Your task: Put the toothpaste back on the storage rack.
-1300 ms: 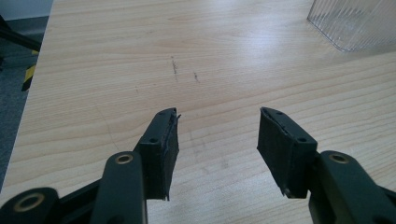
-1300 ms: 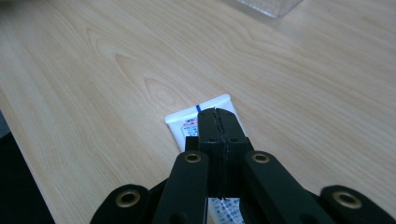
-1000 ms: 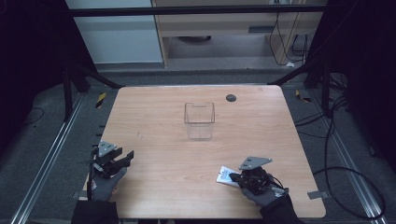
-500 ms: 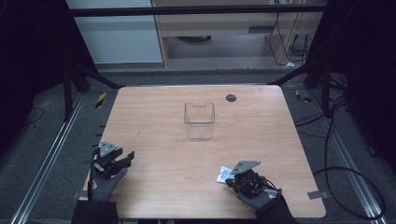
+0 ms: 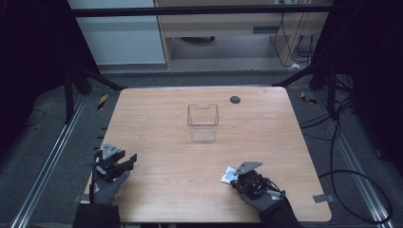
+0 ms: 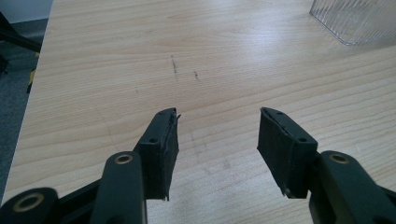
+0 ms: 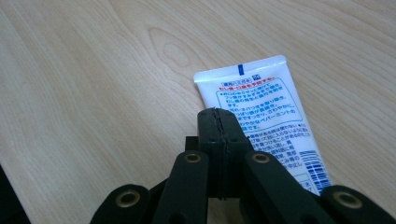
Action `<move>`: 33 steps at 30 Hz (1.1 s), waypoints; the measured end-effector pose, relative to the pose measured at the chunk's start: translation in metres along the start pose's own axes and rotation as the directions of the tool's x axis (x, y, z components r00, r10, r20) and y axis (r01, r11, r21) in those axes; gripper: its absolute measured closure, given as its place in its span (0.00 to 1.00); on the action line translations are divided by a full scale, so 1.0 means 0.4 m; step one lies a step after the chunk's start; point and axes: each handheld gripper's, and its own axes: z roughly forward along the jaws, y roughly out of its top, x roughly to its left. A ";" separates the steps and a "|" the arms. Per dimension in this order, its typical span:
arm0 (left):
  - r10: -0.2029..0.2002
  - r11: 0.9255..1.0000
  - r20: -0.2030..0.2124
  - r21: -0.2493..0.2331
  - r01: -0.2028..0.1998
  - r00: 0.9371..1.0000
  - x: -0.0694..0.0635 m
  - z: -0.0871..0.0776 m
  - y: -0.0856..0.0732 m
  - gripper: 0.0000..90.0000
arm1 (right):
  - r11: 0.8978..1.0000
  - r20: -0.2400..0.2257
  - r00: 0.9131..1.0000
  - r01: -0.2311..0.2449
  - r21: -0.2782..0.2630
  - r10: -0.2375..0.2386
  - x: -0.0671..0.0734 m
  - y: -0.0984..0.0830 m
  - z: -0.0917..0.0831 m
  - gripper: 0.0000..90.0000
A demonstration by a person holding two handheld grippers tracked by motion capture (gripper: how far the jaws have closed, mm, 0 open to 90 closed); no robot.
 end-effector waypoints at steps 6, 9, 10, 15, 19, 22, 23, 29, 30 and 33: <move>-0.001 1.000 -0.001 -0.001 0.001 1.000 0.001 0.000 0.000 0.52 | 1.000 0.032 0.999 -0.026 0.004 0.026 -0.016 0.006 0.004 1.00; 0.001 1.000 0.000 -0.002 -0.001 1.000 0.000 0.000 0.000 0.52 | 0.999 0.044 0.998 -0.043 0.004 0.042 -0.027 0.005 0.005 1.00; 0.001 1.000 0.000 -0.001 -0.001 1.000 0.000 0.000 0.001 0.52 | 0.999 0.045 0.998 -0.043 0.004 0.043 -0.031 0.005 0.005 1.00; 0.001 1.000 0.000 -0.002 -0.001 1.000 -0.001 0.000 0.001 0.52 | 0.998 0.059 0.996 -0.070 0.003 0.070 -0.047 0.006 0.006 1.00; 0.000 1.000 0.001 -0.002 0.000 1.000 0.000 0.000 0.001 0.52 | 0.997 0.070 0.994 -0.083 0.001 0.083 -0.056 0.005 0.006 1.00; 0.000 1.000 0.001 -0.002 0.000 1.000 0.000 0.000 0.001 0.52 | 0.995 0.076 0.992 -0.096 -0.006 0.096 -0.063 0.004 0.007 1.00; 0.000 1.000 0.001 -0.002 0.000 1.000 0.000 0.000 0.001 0.52 | 0.995 0.079 0.992 -0.097 -0.006 0.097 -0.066 0.004 0.007 1.00; 0.000 1.000 0.002 -0.002 0.000 1.000 0.000 0.000 0.001 0.52 | 0.994 0.099 0.989 -0.112 -0.005 0.112 -0.078 0.001 0.008 1.00; -0.001 1.000 0.002 -0.002 0.001 1.000 0.000 0.000 0.001 0.52 | 0.993 0.100 0.988 -0.115 -0.008 0.115 -0.080 0.000 0.008 1.00; -0.002 1.000 0.002 -0.004 0.002 1.000 0.000 0.000 0.001 0.52 | 0.992 0.102 0.986 -0.128 -0.010 0.128 -0.084 -0.001 0.006 1.00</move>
